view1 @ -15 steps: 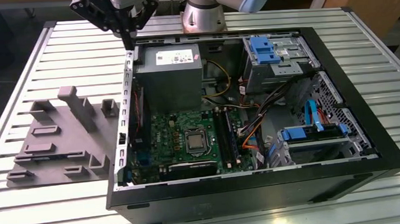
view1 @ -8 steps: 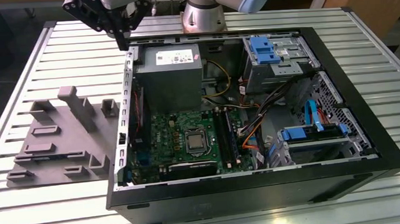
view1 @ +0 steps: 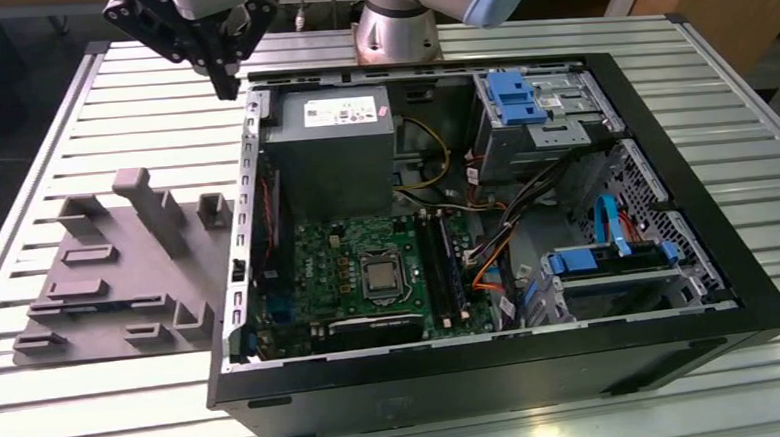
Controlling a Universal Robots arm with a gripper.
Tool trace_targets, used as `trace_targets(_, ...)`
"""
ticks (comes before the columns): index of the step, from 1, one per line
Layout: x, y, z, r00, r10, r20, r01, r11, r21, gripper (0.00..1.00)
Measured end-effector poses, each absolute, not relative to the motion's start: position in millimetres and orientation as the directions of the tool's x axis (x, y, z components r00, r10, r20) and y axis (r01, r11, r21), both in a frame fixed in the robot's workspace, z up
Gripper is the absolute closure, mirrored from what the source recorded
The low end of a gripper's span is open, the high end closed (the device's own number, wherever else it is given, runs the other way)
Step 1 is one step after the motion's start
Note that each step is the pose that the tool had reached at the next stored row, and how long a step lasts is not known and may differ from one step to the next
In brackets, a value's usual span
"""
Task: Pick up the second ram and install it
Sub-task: 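Reach for the second ram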
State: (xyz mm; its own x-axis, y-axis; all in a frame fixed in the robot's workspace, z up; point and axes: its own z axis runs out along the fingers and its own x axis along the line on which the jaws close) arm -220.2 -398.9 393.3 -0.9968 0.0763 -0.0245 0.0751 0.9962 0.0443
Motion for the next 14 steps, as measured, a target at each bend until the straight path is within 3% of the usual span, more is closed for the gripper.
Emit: trace_targets(14, -244, -399, 393, -0.997, 0.076, -0.025, 0.075, 0.996, 0.044, 0.89)
